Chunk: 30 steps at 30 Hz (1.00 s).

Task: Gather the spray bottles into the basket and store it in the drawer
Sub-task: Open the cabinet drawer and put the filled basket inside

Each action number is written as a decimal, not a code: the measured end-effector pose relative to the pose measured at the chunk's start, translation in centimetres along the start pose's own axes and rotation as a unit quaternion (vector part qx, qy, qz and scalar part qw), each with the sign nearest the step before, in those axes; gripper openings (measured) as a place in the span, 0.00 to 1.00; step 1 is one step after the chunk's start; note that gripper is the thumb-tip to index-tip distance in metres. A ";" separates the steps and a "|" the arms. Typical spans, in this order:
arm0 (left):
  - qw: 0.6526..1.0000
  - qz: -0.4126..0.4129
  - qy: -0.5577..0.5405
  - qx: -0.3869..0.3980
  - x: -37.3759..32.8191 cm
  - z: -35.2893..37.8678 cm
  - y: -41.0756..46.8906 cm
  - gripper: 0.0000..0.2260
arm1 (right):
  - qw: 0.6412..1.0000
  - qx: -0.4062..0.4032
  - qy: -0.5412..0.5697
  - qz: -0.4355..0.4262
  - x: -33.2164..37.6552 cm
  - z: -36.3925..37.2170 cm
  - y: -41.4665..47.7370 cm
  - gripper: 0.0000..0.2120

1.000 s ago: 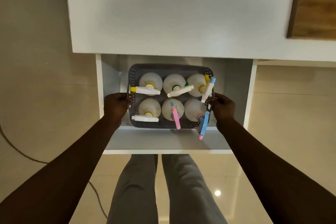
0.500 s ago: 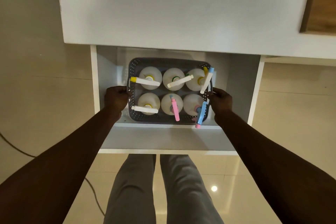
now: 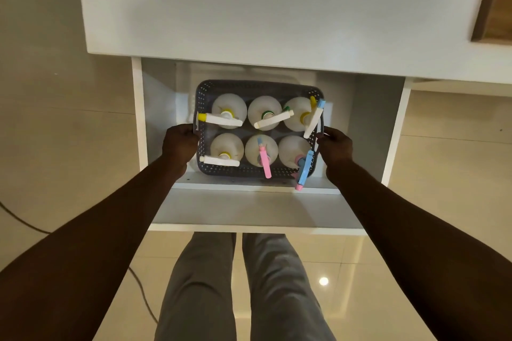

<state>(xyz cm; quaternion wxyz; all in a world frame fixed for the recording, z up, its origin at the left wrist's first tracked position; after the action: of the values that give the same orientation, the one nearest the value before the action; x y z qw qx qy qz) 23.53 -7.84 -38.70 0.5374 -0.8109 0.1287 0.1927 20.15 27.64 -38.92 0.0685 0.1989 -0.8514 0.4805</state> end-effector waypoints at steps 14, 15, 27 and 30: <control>0.986 0.117 0.064 -0.099 0.3 -7.6 -11.3 0.12 | 0.964 -0.001 -0.219 -0.152 -1.5 -10.0 -11.3 0.19; 0.982 0.138 0.066 -0.115 0.6 -8.7 -12.7 0.12 | 0.958 -0.019 -0.234 -0.167 -2.2 -11.5 -12.4 0.18; 0.984 -0.091 0.009 -0.156 7.5 -14.8 -16.3 0.18 | 0.980 -0.095 -0.156 0.079 -11.0 -16.3 -14.0 0.22; 0.970 -0.113 -0.129 -0.171 7.4 -14.2 -16.1 0.16 | 0.979 -0.132 -0.069 0.140 -10.9 -15.8 -13.3 0.20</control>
<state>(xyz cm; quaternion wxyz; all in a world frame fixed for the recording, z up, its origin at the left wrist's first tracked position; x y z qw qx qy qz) 39.28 -14.66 -23.88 0.4208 -0.8684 -0.0692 0.2531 34.27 37.81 -23.39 -0.0332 0.0994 -0.9295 0.3537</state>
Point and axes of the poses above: each hand's wrist, its own y-axis towards the middle knuckle, its own z-axis out of the palm, x = y × z, the point moved 1 cm from there along y, towards the middle knuckle, and after that the axes turned 9 degrees about -y, right-handed, at the moved point
